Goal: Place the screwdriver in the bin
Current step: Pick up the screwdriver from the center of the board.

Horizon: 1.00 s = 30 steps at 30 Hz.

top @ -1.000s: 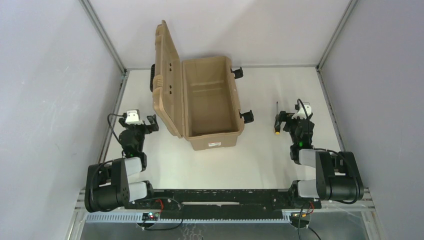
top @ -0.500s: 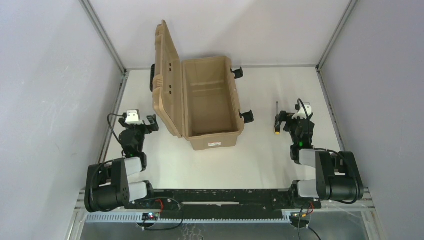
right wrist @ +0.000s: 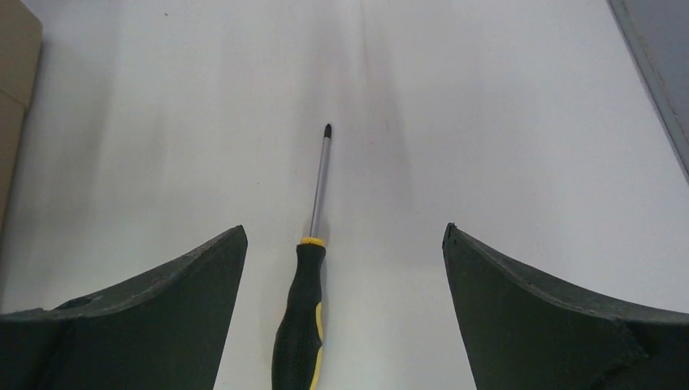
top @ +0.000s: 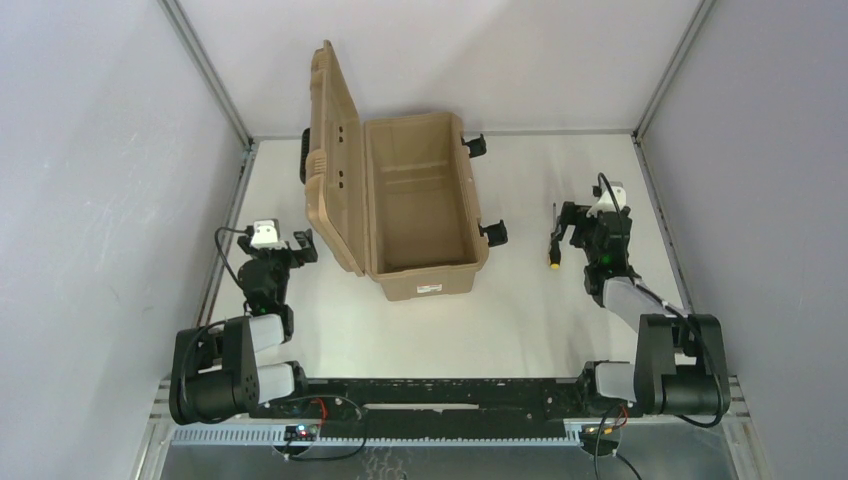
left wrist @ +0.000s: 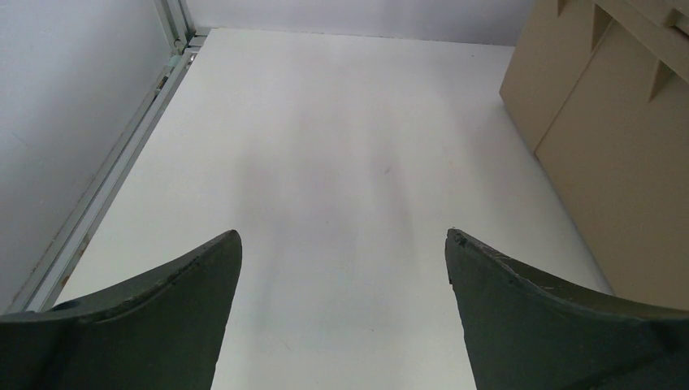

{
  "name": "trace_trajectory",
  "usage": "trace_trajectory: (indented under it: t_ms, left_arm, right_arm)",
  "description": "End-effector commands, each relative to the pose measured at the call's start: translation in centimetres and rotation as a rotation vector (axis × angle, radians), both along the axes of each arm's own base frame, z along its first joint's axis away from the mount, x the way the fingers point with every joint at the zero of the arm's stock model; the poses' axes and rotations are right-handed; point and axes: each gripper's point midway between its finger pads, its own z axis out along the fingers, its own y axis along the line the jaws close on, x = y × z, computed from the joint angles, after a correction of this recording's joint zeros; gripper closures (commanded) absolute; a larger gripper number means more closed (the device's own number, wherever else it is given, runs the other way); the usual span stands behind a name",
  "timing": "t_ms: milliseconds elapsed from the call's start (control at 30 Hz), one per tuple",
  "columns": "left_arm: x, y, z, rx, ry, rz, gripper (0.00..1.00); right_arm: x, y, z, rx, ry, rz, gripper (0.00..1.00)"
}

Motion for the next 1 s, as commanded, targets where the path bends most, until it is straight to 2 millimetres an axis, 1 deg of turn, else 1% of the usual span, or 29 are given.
trace_trajectory:
  t_ms: [0,33,100,133,233,367,467,633,700,833,967]
  left_arm:
    - [-0.3,-0.2,1.4,0.004,-0.075,-0.014,0.0]
    - [-0.3,-0.2,1.4,0.003,-0.074,-0.013,0.0]
    - [-0.2,-0.2,1.4,0.004,-0.075,-0.014,0.0]
    - [-0.3,-0.2,1.4,0.003,-0.075,-0.014,0.0]
    - [-0.3,-0.2,1.4,0.003,-0.074,-0.013,0.0]
    - [-0.3,-0.1,1.4,0.004,-0.074,-0.012,0.0]
    - [-0.2,-0.2,1.4,0.004,-0.075,-0.014,0.0]
    - [-0.2,-0.2,1.4,0.003,-0.075,-0.013,0.0]
    - [-0.3,-0.2,1.4,0.003,-0.074,-0.014,0.0]
    - [-0.3,-0.2,1.4,0.003,-0.074,-0.013,0.0]
    - [-0.3,-0.2,1.4,0.003,-0.074,-0.014,0.0]
  right_arm:
    - [-1.1,-0.5,-0.4,-0.04,0.107,-0.032,0.0]
    - [-0.9,-0.6,0.0,-0.043,0.12,-0.035,0.0]
    - [-1.2,-0.4,-0.2,-0.041,0.174,-0.04,0.0]
    - [-1.0,-0.5,0.3,-0.041,0.186,-0.046,0.0]
    - [-1.4,0.8,0.3,-0.064,0.287,-0.03,0.0]
    - [-1.8,1.0,0.7,-0.071,0.378,-0.039,0.01]
    - [-1.7,1.1,0.8,-0.056,0.45,-0.034,0.01]
    - [-1.5,1.9,0.4,-0.03,0.579,-0.001,0.06]
    - [-1.7,2.1,-0.2,-0.025,0.632,0.008,0.06]
    - [-1.8,2.1,-1.1,-0.02,0.719,0.002,0.1]
    - [-1.9,2.6,-1.9,0.005,0.773,0.013,0.11]
